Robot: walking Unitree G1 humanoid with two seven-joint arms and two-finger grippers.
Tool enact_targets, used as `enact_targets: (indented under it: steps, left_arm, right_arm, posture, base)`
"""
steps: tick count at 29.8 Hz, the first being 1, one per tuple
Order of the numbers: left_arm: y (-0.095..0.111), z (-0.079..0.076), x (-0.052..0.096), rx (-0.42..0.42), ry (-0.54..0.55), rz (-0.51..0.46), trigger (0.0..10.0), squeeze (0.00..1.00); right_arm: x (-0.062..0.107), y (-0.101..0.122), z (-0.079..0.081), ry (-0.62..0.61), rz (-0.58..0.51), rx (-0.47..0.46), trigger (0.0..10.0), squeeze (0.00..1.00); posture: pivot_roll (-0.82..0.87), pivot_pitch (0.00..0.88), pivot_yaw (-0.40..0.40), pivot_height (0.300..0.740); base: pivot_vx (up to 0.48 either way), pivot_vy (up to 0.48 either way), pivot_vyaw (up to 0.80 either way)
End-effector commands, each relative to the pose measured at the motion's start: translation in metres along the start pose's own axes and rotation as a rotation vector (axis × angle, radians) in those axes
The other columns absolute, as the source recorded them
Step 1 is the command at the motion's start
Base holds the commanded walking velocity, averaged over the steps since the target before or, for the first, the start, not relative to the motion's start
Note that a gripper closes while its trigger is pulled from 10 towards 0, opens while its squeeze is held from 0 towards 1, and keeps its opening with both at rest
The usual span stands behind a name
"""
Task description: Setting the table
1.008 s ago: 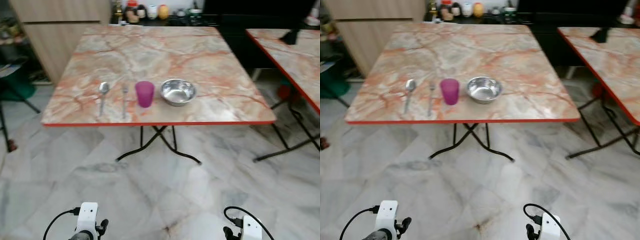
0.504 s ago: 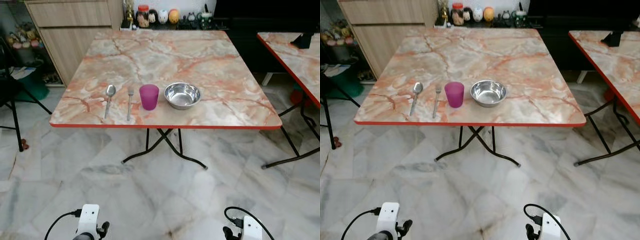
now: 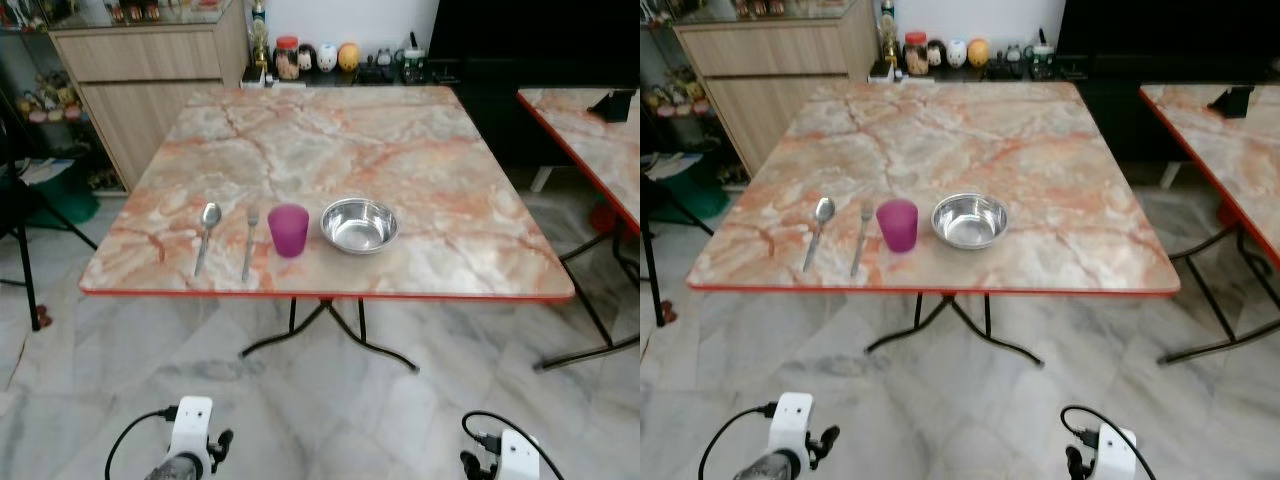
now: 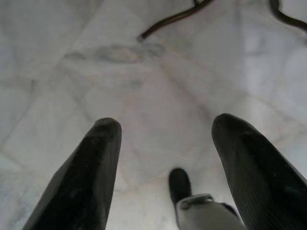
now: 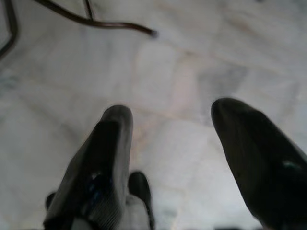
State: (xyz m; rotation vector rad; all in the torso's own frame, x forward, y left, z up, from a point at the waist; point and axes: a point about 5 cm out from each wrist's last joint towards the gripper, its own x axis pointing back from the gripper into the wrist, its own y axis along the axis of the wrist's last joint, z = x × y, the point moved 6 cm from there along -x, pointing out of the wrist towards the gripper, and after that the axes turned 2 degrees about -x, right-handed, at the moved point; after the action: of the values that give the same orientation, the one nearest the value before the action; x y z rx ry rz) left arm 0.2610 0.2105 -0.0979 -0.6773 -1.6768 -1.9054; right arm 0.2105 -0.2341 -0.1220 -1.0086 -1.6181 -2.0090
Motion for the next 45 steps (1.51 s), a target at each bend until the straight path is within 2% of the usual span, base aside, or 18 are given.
enact_targets:
  steps: [1, 4, 8, 16, 28, 33, 36, 38, 39, 40, 41, 44, 45]
  left_arm:
    - [-0.009, 0.002, 0.002, 0.005, 0.010, 0.025, 10.0, 0.00]
    - [-0.009, 0.003, 0.002, 0.004, 0.011, 0.026, 10.0, 0.00]
    - [-0.009, 0.004, 0.002, 0.001, 0.010, 0.028, 10.0, 0.00]
    - [-0.011, 0.006, 0.003, 0.000, 0.008, 0.034, 10.0, 0.00]
    - [-0.021, 0.010, 0.006, -0.004, 0.011, 0.068, 10.0, 0.00]
    - [-0.023, 0.008, 0.006, -0.010, 0.011, 0.079, 10.0, 0.00]
    - [-0.022, 0.008, 0.005, -0.008, 0.013, 0.077, 10.0, 0.00]
    - [-0.023, 0.008, 0.005, -0.007, 0.014, 0.078, 10.0, 0.00]
    - [-0.023, 0.008, 0.006, -0.008, 0.015, 0.081, 10.0, 0.00]
    - [-0.023, 0.008, 0.006, -0.008, 0.015, 0.081, 10.0, 0.00]
    - [-0.025, 0.009, 0.006, -0.010, 0.016, 0.086, 10.0, 0.00]
    - [-0.026, 0.010, 0.007, -0.008, 0.016, 0.087, 10.0, 0.00]
    - [-0.026, 0.011, 0.007, -0.006, 0.017, 0.087, 10.0, 0.00]
  right_arm:
    - [0.000, 0.002, 0.002, 0.004, -0.016, -0.011, 10.0, 0.00]
    - [-0.004, 0.022, 0.007, 0.021, -0.083, 0.001, 10.0, 0.00]
    - [-0.003, 0.035, 0.004, 0.012, -0.143, -0.008, 10.0, 0.00]
    - [0.005, 0.071, 0.002, 0.026, -0.339, 0.013, 10.0, 0.00]
    - [0.021, 0.075, 0.004, 0.040, -0.439, 0.029, 10.0, 0.00]
    - [0.050, 0.087, 0.017, 0.081, -0.561, 0.102, 10.0, 0.00]
    - [0.057, 0.091, 0.019, 0.086, -0.584, 0.112, 10.0, 0.00]
    - [0.066, 0.097, 0.024, 0.102, -0.612, 0.143, 10.0, 0.00]
    - [0.076, 0.104, 0.026, 0.100, -0.637, 0.166, 10.0, 0.00]
    - [0.076, 0.104, 0.026, 0.100, -0.637, 0.166, 10.0, 0.00]
    - [0.087, 0.115, 0.028, 0.103, -0.676, 0.174, 10.0, 0.00]
    - [0.096, 0.129, 0.029, 0.092, -0.716, 0.164, 10.0, 0.00]
    - [0.101, 0.145, 0.030, 0.086, -0.760, 0.150, 10.0, 0.00]
  posture:
    - [0.01, 0.041, -0.017, 0.740]
    - [0.01, 0.043, -0.012, 0.740]
    - [0.01, 0.047, -0.009, 0.740]
    - [0.00, 0.051, -0.006, 0.740]
    - [-0.03, 0.046, 0.005, 0.740]
    - [-0.02, 0.050, 0.010, 0.740]
    - [-0.01, 0.050, 0.003, 0.740]
    - [-0.01, 0.050, 0.003, 0.740]
    - [-0.02, 0.046, 0.003, 0.740]
    - [-0.02, 0.046, 0.003, 0.740]
    - [-0.02, 0.041, 0.004, 0.740]
    - [-0.02, 0.037, 0.007, 0.740]
    - [-0.03, 0.032, 0.007, 0.740]
  base:
    - [0.000, 0.000, 0.00]
    - [0.000, 0.000, 0.00]
    - [0.000, 0.000, 0.00]
    - [0.000, 0.000, 0.00]
    - [0.000, 0.000, 0.00]
    - [0.000, 0.000, 0.00]
    - [0.000, 0.000, 0.00]
    - [0.000, 0.000, 0.00]
    - [0.000, 0.000, 0.00]
    - [0.000, 0.000, 0.00]
    - [0.000, 0.000, 0.00]
    - [0.000, 0.000, 0.00]
    - [0.000, 0.000, 0.00]
